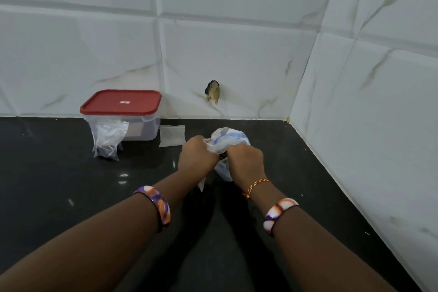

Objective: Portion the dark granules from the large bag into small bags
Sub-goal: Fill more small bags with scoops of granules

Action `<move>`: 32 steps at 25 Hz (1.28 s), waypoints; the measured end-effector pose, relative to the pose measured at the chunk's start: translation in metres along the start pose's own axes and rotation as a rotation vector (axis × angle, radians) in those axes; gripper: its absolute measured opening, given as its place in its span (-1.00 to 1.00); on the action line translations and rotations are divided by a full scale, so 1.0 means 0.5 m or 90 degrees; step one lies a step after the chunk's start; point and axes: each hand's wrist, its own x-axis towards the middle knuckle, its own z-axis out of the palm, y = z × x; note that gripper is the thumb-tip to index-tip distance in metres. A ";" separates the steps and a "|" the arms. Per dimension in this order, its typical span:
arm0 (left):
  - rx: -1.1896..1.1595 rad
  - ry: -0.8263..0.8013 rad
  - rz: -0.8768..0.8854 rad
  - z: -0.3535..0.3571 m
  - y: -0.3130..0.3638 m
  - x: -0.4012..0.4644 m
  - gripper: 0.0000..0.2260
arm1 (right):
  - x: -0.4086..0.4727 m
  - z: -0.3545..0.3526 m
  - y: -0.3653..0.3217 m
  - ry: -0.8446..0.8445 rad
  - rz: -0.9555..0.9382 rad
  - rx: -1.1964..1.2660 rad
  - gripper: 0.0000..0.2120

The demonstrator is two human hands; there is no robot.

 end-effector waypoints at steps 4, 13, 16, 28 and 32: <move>-0.178 0.090 -0.067 0.018 0.052 0.029 -0.80 | 0.004 0.019 0.039 -0.050 0.123 0.156 -0.77; -0.082 -0.171 0.242 0.091 0.122 0.061 -0.65 | 0.026 0.079 0.126 -0.028 0.363 0.511 -0.82; -0.085 -0.054 0.210 0.078 0.097 0.064 -0.71 | 0.021 0.069 0.132 -0.006 0.371 0.498 -0.75; -0.094 -0.075 0.084 0.061 0.070 0.025 -0.33 | -0.067 0.015 0.152 0.069 0.506 0.668 -0.84; -0.048 -0.093 0.112 0.053 0.050 0.022 -0.41 | -0.088 0.007 0.157 0.054 0.493 0.678 -0.77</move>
